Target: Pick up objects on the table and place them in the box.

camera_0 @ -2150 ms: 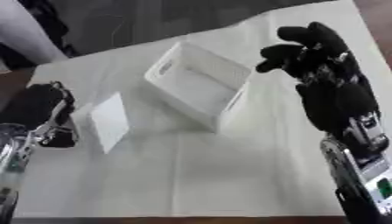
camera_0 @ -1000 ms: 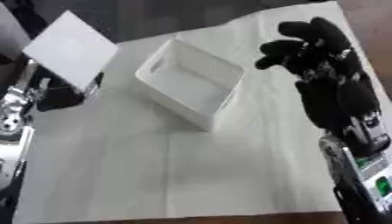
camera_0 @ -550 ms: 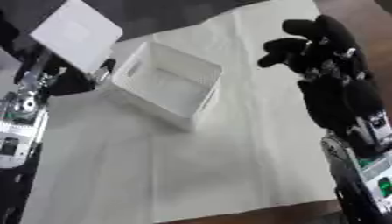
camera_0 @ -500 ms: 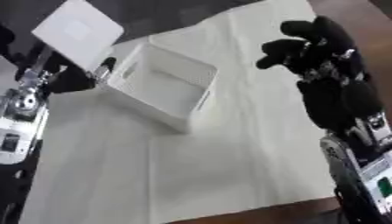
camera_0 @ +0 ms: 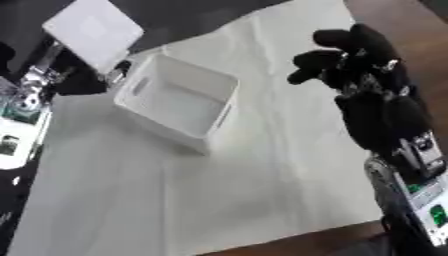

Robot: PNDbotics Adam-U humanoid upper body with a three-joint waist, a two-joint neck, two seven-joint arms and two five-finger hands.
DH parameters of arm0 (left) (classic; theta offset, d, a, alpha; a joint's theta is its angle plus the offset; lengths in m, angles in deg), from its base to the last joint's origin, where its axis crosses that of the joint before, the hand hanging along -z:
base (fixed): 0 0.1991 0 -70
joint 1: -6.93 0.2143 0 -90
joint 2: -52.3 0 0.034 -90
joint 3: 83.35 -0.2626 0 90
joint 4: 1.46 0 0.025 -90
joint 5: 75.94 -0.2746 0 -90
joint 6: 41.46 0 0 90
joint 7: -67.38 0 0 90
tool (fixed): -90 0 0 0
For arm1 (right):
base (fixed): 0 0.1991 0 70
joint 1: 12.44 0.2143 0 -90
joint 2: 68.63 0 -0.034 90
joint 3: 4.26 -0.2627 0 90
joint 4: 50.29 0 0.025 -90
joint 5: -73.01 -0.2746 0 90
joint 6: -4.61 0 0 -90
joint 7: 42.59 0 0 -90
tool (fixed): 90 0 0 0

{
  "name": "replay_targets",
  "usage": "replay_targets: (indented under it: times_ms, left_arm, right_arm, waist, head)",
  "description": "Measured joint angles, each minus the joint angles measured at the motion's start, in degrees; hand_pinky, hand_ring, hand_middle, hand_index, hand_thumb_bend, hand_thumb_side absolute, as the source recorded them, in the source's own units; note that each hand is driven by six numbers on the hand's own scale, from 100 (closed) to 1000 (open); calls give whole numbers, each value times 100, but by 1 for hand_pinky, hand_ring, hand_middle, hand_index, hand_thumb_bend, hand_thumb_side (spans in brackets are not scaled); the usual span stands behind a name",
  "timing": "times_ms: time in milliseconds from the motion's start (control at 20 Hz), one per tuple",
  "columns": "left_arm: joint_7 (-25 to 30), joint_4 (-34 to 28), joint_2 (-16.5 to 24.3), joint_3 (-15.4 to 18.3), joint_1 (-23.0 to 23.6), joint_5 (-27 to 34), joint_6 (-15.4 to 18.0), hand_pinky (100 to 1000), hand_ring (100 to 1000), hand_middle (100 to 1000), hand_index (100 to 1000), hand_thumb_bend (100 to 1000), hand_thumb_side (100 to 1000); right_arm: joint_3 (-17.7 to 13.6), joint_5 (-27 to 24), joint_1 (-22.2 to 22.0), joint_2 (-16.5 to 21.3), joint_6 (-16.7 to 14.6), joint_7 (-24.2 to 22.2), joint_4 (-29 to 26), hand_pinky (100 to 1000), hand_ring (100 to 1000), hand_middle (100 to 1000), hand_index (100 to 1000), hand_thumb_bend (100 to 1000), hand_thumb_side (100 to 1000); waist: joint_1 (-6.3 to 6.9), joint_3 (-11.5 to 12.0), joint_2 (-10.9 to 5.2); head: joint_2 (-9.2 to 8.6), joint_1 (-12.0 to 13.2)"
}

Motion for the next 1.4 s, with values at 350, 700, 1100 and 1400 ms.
replay_targets:
  times_ms: [350,700,1100,1400]
  left_arm:
    - [145,121,122,-135,-61,-362,146,100,118,100,241,100,100]
    - [322,183,244,-277,-109,-624,410,100,266,290,441,329,496]
    - [1243,204,292,-346,-95,-636,1137,431,601,597,769,714,871]
    - [1499,241,297,-338,-55,-619,1288,456,609,606,778,727,878]
  right_arm:
    - [37,-14,3,45,28,-71,0,742,830,900,1000,100,876]
    - [68,-50,4,47,48,-134,0,743,831,897,998,100,866]
    - [68,-52,0,48,63,-174,0,744,831,897,989,100,856]
    - [68,-52,-7,48,67,-179,0,744,831,897,988,100,856]
  waist:
    - [60,-122,0]
    - [100,-179,-4]
    - [116,-187,-55]
    - [123,-186,-71]
  head:
    - [0,0]
    - [0,0]
    - [0,-43]
    - [0,-86]
